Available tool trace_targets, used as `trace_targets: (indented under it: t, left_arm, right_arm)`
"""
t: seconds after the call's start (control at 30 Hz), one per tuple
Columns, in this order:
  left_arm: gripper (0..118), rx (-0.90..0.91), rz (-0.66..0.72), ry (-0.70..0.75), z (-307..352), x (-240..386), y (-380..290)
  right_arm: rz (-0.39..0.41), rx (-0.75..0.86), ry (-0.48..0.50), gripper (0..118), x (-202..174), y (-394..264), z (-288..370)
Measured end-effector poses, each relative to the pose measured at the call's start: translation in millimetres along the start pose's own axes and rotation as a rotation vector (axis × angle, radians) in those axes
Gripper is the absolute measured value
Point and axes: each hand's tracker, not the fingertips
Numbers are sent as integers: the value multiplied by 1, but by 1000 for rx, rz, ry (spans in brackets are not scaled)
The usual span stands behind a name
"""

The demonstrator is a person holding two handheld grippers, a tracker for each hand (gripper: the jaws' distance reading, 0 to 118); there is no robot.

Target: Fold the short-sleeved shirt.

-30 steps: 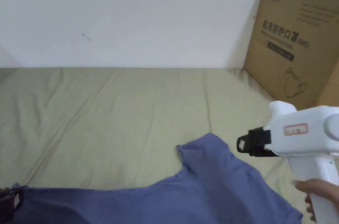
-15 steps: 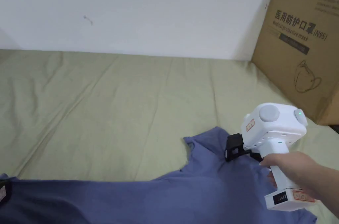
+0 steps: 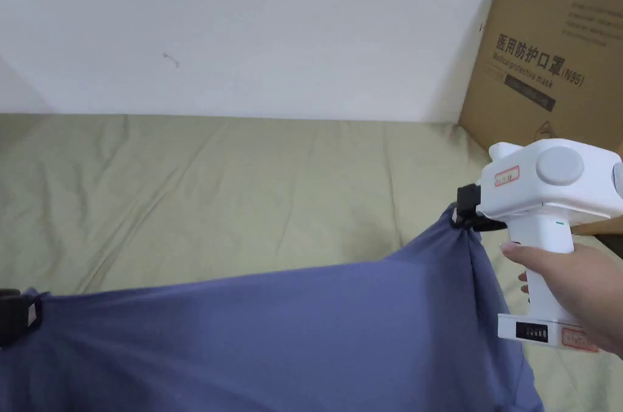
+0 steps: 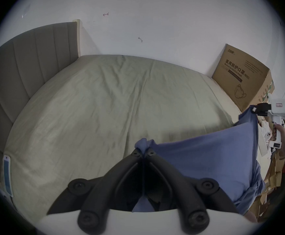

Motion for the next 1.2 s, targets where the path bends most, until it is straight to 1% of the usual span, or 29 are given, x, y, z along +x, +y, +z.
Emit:
trace_targets:
  t: [0.07, 0.13, 0.17, 0.27, 0.33, 0.4, 0.47, 0.57, 0.63, 0.67, 0.7, 0.73, 0.8, 0.87, 0.9, 0.93, 0.97, 1.0, 1.03, 1.07, 1.1, 1.13, 1.2]
  left_arm:
    - [0, 45, -40, 0, -2, 5, 15]
    - [0, 81, -61, 2, 2, 11, 28]
    - [0, 86, -65, -3, 3, 13, 32]
    - [0, 91, -69, -22, 9, 21, 33]
    - [0, 87, -88, -19, 12, 25, 25]
    - [0, 68, -101, -31, 13, 22, 13]
    - [0, 27, -102, -47, 12, 16, 0]
    - [0, -13, -113, -60, 13, 5, -22]
    - [0, -29, -124, -85, 22, -1, -40]
    - [0, -41, -123, -98, 26, -3, -48]
    - [0, -53, -127, -108, 31, -4, -59]
    - [0, -64, -133, -112, 35, -5, -70]
    - [0, -78, -155, -111, 41, -8, -90]
    - [0, -99, -160, -109, 42, -13, -107]
    - [1, -119, -138, -118, 42, -17, -113]
    - [6, -139, -102, -139, 42, -21, -118]
    - [20, -140, -75, -156, 43, -25, -120]
    - [45, -137, -43, -164, 46, -30, -123]
    - [81, -137, -14, -150, 48, -35, -122]
    - [106, -144, 16, -145, 49, -39, -122]
    - [105, -143, 54, -163, 54, -44, -121]
    - [104, -100, 92, -193, 66, -48, -116]
    - [104, -56, 137, -205, 89, -49, -103]
  right_arm:
    - [-15, 78, -15, 3, -3, 10, 17]
    - [-75, 135, 3, 3, 1, 17, 34]
    - [-98, 138, 15, 3, 2, 18, 41]
    - [-100, 127, 20, 3, 10, 2, 64]
    - [-84, 118, 17, 3, 16, -29, 87]
    - [-83, 95, 41, 3, 27, -69, 108]
    - [-108, 22, 79, 3, 39, -118, 130]
    - [-100, -81, 80, 3, 54, -196, 153]
    - [-126, -138, 90, 3, 63, -242, 163]
    - [-137, -147, 93, 3, 71, -255, 160]
    - [-171, -158, 92, 3, 76, -269, 160]
    - [-189, -163, 88, 3, 79, -280, 158]
    - [-200, -152, 52, 3, 78, -290, 153]
    - [-216, -126, 59, 3, 81, -293, 150]
    - [-224, -105, 59, 3, 81, -292, 151]
    - [-217, -90, 54, 4, 77, -290, 153]
    - [-213, -82, 56, 12, 76, -288, 155]
    - [-206, -76, 60, 29, 76, -285, 157]
    - [-189, -67, 69, 55, 74, -282, 161]
    - [-169, -63, 69, 89, 69, -279, 167]
    - [-136, -62, 57, 94, 65, -275, 172]
    - [-99, -22, 43, 94, 61, -270, 183]
    - [-41, 43, 37, 94, 47, -257, 203]
